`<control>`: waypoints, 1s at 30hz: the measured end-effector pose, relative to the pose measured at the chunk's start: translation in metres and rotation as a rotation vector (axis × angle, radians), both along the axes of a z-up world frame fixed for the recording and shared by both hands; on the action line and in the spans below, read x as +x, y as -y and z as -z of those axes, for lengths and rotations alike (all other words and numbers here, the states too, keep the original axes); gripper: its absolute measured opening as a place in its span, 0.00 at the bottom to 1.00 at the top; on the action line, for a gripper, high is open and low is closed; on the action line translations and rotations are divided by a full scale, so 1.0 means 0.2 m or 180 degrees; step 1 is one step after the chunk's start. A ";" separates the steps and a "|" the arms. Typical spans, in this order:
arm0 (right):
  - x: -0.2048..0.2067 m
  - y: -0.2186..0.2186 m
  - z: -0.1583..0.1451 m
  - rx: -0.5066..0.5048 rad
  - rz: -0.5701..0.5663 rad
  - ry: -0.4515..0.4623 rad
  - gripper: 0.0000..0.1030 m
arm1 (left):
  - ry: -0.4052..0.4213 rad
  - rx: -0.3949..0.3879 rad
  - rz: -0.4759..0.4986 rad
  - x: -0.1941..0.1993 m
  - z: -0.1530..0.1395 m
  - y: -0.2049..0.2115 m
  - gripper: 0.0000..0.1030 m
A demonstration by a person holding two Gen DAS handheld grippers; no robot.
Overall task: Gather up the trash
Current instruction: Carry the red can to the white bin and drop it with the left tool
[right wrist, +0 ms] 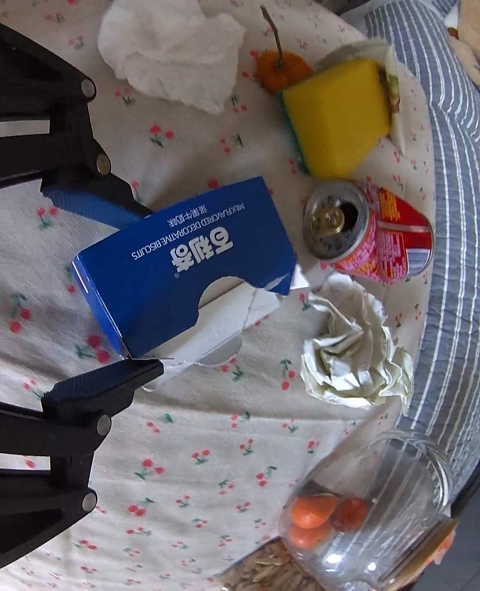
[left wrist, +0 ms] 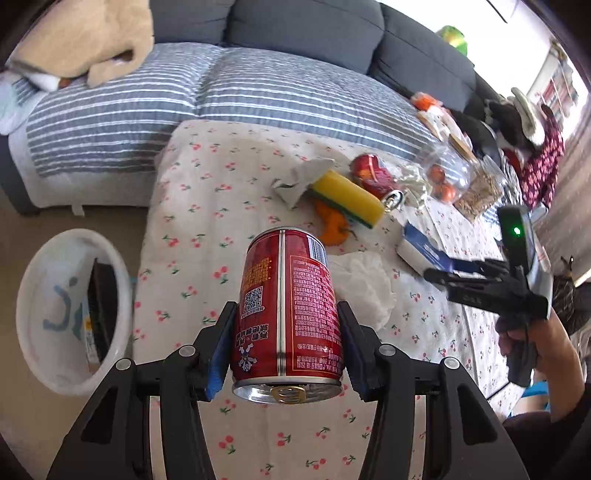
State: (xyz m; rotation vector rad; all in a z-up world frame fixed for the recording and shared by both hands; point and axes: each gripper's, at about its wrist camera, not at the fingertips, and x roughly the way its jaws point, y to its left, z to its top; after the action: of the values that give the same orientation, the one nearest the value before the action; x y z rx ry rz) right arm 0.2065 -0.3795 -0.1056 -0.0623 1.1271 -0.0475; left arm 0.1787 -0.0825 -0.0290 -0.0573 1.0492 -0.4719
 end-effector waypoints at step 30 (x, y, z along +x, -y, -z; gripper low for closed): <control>-0.33 -0.46 -0.38 0.0957 0.0049 0.0299 0.55 | 0.0028 -0.0153 -0.1028 0.03 0.00 -0.75 0.53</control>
State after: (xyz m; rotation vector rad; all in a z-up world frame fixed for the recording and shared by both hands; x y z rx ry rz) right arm 0.1404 -0.2881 -0.0293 0.2148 1.0303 0.1045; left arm 0.1855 0.0665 -0.0280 -0.2630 0.9976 -0.2038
